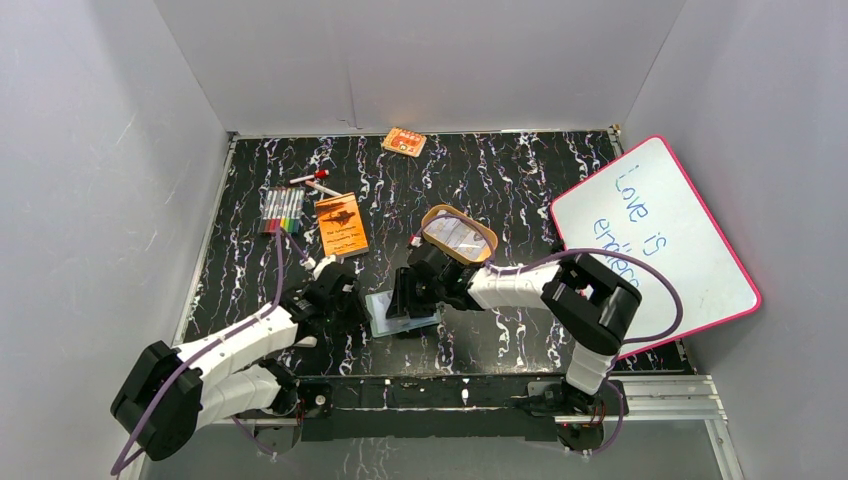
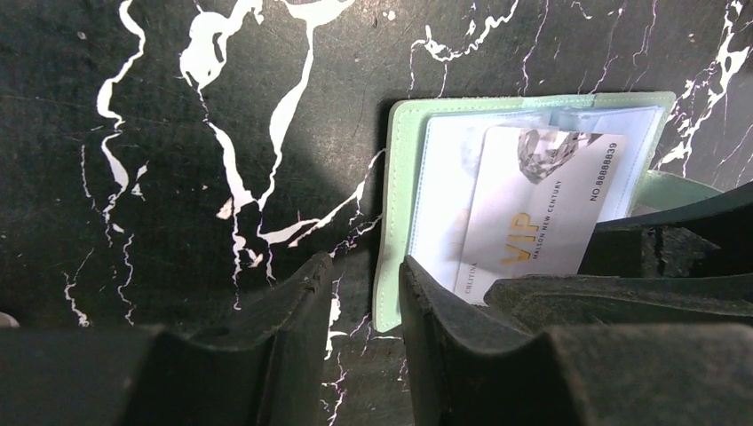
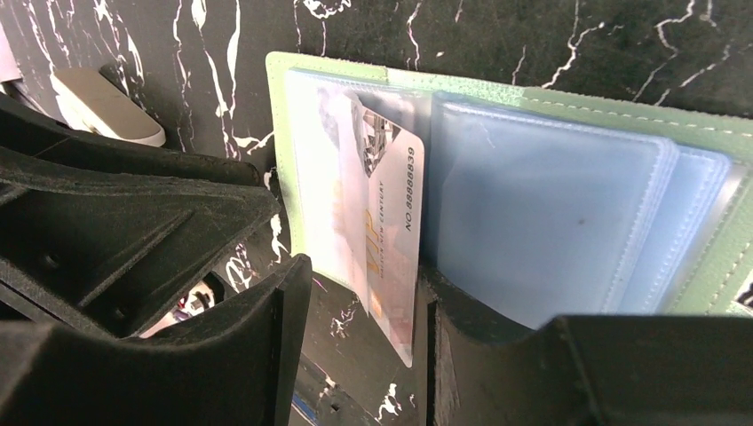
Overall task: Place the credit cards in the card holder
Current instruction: Insert the credit card into the card holder.
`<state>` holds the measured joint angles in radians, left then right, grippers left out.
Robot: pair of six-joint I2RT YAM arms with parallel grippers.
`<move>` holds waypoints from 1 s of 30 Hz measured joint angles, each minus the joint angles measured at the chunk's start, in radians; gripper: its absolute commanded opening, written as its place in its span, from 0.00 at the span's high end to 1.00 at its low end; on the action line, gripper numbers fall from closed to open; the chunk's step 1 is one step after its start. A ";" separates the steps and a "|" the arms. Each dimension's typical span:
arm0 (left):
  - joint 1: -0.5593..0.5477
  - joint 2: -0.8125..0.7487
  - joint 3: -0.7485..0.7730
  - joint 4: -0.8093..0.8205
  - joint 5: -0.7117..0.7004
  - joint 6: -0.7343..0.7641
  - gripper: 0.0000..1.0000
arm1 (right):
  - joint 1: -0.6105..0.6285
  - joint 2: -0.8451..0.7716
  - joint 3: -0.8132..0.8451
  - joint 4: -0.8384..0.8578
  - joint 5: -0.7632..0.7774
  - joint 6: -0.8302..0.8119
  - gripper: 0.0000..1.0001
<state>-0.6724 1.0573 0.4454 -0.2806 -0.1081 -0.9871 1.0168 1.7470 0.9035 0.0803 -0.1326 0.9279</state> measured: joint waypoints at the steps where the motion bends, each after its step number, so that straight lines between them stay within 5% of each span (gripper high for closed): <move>1: 0.000 0.000 -0.003 0.007 0.001 -0.002 0.69 | 0.000 -0.002 0.001 -0.006 0.003 -0.002 0.47; 30: 0.000 -0.007 -0.077 0.167 0.086 -0.020 0.76 | 0.057 0.043 0.185 -0.282 0.177 -0.126 0.44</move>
<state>-0.6724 1.0500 0.3679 -0.1131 -0.0219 -1.0069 1.0740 1.7897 1.0889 -0.2020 0.0448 0.8017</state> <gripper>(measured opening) 0.248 0.546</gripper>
